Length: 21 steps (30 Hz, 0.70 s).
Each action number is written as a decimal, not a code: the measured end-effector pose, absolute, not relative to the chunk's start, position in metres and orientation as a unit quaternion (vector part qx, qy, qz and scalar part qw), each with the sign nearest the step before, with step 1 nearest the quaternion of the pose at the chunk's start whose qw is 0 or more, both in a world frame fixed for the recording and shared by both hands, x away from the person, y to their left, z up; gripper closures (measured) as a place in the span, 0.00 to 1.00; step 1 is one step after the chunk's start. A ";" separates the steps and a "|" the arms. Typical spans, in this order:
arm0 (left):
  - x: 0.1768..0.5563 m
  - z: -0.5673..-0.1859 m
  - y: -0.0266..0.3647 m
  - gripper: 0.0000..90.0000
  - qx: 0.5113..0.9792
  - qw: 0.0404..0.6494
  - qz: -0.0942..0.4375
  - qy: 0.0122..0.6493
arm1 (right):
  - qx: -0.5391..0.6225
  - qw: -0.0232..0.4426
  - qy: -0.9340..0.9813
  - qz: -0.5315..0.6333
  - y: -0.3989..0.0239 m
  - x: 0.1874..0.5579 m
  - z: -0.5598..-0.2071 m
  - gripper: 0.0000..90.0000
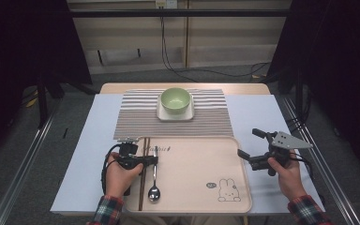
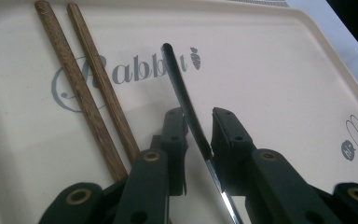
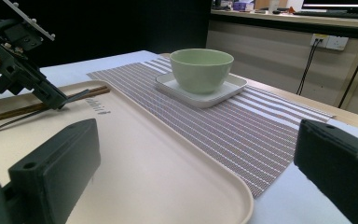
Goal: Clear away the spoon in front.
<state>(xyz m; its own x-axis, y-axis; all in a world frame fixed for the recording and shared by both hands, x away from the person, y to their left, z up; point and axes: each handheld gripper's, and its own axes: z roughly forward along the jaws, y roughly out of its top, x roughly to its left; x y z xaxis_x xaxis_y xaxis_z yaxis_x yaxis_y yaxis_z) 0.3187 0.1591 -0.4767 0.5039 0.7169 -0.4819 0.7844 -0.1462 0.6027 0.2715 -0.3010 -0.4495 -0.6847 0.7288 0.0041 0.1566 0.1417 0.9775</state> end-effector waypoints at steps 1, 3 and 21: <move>0.319 -0.477 0.159 0.82 0.756 0.425 -0.040 0.496 | 0.310 0.248 0.714 0.577 -0.301 0.272 -0.450 0.00; 0.319 -0.477 0.159 0.82 0.758 0.422 -0.039 0.496 | 0.311 0.249 0.713 0.577 -0.301 0.271 -0.449 0.00; 0.329 -0.477 0.152 0.76 0.756 0.427 -0.021 0.496 | 0.308 0.247 0.713 0.579 -0.301 0.272 -0.450 0.00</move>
